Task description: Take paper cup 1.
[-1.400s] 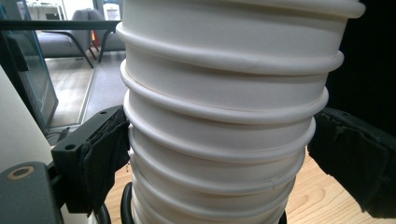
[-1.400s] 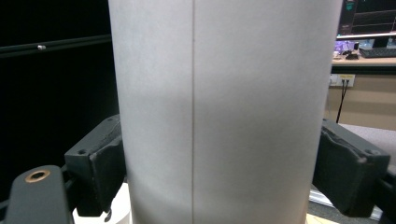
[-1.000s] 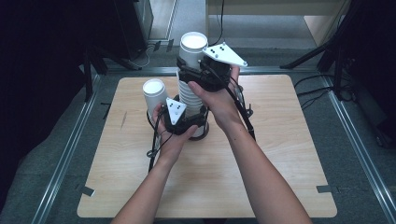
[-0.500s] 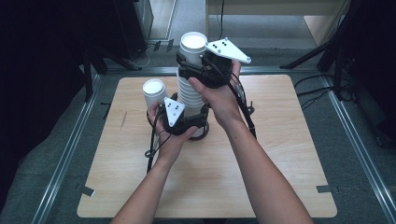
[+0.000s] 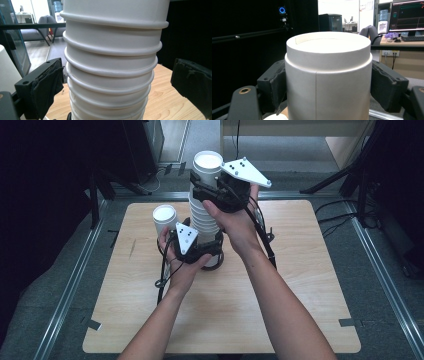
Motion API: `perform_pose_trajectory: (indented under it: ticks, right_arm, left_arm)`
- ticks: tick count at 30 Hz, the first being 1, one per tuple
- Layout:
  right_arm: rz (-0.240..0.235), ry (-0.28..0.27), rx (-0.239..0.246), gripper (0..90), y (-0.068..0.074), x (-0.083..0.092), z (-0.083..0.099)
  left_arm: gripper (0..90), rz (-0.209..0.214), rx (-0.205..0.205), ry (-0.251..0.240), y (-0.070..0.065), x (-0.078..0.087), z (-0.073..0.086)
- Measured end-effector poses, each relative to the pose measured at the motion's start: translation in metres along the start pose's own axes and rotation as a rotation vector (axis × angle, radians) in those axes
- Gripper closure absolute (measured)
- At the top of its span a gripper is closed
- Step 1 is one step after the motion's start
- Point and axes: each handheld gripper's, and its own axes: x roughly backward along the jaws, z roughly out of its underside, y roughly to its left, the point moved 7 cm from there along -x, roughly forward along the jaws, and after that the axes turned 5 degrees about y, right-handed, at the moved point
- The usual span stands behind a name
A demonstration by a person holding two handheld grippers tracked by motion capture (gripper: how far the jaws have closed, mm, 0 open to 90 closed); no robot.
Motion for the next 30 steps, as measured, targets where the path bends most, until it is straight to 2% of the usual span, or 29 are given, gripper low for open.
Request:
perform_pose_trajectory:
  ticks: [7, 12, 17, 22, 30]
  right_arm:
    - [0.001, 0.003, -0.001, 21.5, 0.000, 0.000, 0.001]
    - [0.003, 0.025, 0.009, 21.4, 0.001, -0.001, 0.007]
    - [0.001, 0.028, 0.007, 21.3, 0.000, -0.002, 0.009]
    - [-0.006, 0.036, 0.016, 21.5, 0.001, -0.001, 0.009]
    - [-0.022, 0.045, 0.016, 21.3, 0.001, 0.001, 0.009]
  left_arm:
    - [0.0, -0.004, 0.004, -0.010, 0.001, 0.001, -0.003]
    - [0.0, -0.007, 0.013, -0.033, 0.004, 0.003, -0.011]
    - [0.0, -0.007, 0.002, -0.042, 0.004, 0.004, -0.021]
    - [0.0, -0.024, -0.027, -0.049, 0.002, 0.004, -0.032]
    - [0.0, -0.042, -0.030, -0.063, 0.002, 0.001, -0.045]
